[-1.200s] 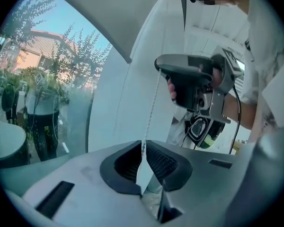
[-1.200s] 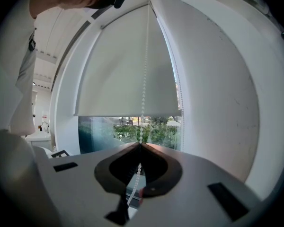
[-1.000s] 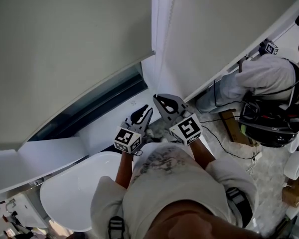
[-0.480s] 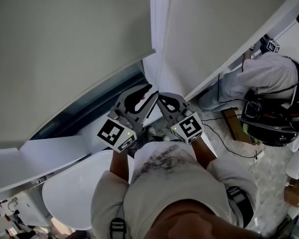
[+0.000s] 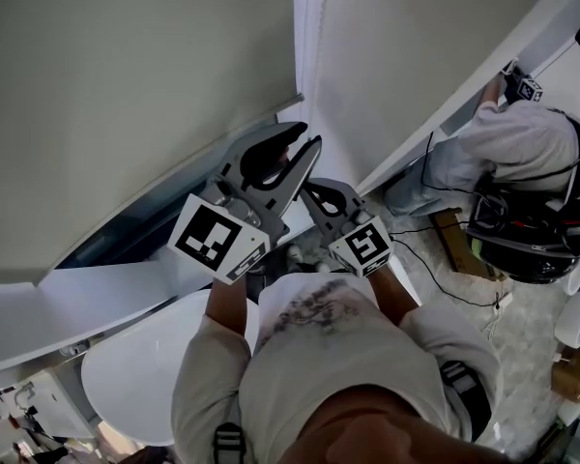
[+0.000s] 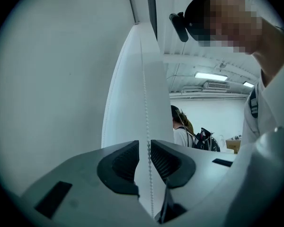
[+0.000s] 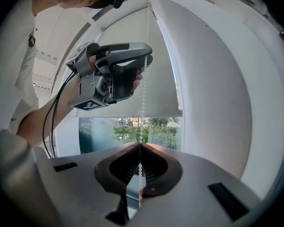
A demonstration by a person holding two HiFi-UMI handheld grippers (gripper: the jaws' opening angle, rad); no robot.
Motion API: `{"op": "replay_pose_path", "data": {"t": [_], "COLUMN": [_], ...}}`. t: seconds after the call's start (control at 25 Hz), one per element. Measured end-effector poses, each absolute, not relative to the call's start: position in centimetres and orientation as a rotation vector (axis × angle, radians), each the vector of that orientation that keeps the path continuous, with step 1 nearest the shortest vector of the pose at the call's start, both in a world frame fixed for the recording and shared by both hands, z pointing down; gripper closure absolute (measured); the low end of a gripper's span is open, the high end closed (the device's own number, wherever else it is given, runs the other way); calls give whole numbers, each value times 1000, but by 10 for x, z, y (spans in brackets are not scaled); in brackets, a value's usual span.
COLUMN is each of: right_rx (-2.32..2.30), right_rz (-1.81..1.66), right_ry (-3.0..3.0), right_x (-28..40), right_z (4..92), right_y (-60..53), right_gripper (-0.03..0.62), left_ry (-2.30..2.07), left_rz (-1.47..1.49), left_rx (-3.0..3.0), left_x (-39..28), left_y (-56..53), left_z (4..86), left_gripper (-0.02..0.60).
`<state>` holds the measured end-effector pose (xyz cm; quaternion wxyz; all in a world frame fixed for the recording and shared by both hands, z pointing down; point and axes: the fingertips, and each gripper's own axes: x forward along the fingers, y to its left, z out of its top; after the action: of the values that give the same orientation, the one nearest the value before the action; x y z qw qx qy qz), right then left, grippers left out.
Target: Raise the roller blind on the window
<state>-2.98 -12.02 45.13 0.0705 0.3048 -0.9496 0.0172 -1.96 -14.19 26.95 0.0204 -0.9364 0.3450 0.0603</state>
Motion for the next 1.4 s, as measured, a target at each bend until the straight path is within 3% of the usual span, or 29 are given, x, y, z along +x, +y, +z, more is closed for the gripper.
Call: {"op": "replay_pose_path", "data": {"t": [0.2,1.4], "right_rx": [912,903], "right_rz": [50,141], "right_ry": [-2847,-2753], "right_x": [-31,-35], "right_z": [450,510], "right_y": [-120,-115], "right_gripper": [533,533], "left_ry": [1075,1200], "left_rz": [134,201], "left_rx": [-2875,-2960], "left_x": [-14,-19], "left_y": [-142,-132], "left_z": [266,331], "left_gripper": [571,574]}}
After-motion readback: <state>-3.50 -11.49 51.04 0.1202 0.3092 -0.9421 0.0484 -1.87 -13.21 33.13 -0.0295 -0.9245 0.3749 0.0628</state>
